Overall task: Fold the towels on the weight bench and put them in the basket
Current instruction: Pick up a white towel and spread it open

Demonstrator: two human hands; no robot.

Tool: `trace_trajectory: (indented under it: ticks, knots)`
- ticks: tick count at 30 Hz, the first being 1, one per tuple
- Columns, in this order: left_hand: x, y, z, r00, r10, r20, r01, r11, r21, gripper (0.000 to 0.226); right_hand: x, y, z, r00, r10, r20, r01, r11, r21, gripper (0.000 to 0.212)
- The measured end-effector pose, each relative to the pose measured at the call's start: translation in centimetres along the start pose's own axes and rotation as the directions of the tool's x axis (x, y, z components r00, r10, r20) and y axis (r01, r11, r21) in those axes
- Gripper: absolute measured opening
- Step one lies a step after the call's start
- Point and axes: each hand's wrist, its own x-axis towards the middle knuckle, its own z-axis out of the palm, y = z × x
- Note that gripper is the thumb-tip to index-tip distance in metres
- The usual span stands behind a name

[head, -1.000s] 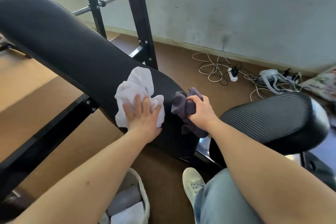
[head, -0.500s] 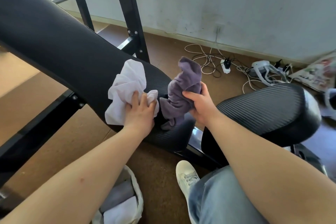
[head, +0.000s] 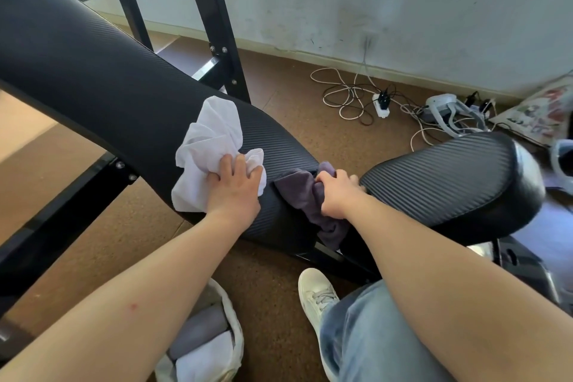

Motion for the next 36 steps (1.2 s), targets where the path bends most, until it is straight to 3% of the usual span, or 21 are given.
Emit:
trace_trajectory:
  ticks: [5, 8, 12, 16, 19, 22, 24, 28, 31, 36]
  knots:
    - [-0.2, -0.4, -0.2, 1.000, 0.029, -0.009, -0.030, 0.999, -0.035, 0.080, -0.4, -0.3, -0.3, 0.996, -0.077, -0.033, 0.073, 0.991, -0.114, 0.080]
    - [-0.5, -0.6, -0.7, 0.998, 0.053, -0.023, -0.055, 0.994, -0.091, 0.070, -0.8, -1.1, -0.9, 0.985, -0.138, -0.103, 0.138, 0.990, -0.015, 0.088]
    - [-1.2, -1.3, -1.6, 0.995, 0.024, -0.099, -0.051, 0.958, -0.282, 0.064, -1.4, -3.9, -1.4, 0.945, -0.245, -0.219, 0.263, 0.963, 0.059, 0.079]
    - [-1.8, -2.4, -2.1, 0.996, -0.045, -0.080, 0.015, 0.940, -0.341, 0.072, -1.4, -6.5, -0.6, 0.905, -0.377, -0.198, 0.419, 0.872, 0.252, 0.079]
    - [-2.1, -3.7, -2.1, 0.993, -0.093, -0.070, 0.062, 0.931, -0.359, 0.049, -1.5, -7.9, -0.1, 0.852, -0.486, -0.192, 0.523, 0.794, 0.311, 0.078]
    - [-2.5, -5.2, -2.1, 0.997, -0.042, -0.072, 0.010, 0.918, -0.396, 0.027, -1.7, -9.1, -0.5, 0.823, -0.515, -0.238, 0.567, 0.750, 0.340, 0.077]
    - [-2.8, -6.1, -2.2, 0.998, 0.004, -0.067, -0.038, 0.853, -0.520, 0.021, -2.0, -9.5, -1.3, 0.810, -0.526, -0.259, 0.586, 0.736, 0.340, 0.061]
    - [-4.3, -7.6, -3.5, 0.979, 0.046, -0.198, -0.185, 0.605, -0.775, 0.028, -2.7, -10.3, -2.2, 0.729, -0.590, -0.347, 0.670, 0.718, 0.188, 0.008]
    - [-5.3, -8.6, -4.8, 0.991, 0.069, -0.115, -0.134, 0.515, -0.847, 0.031, -3.8, -10.9, -2.9, 0.724, -0.561, -0.401, 0.670, 0.709, 0.219, 0.014]
    - [-6.7, -10.8, -8.0, 0.985, -0.055, -0.162, -0.096, 0.604, -0.791, 0.043, -6.6, -11.7, -4.9, 0.732, -0.575, -0.364, 0.669, 0.706, 0.230, 0.027]
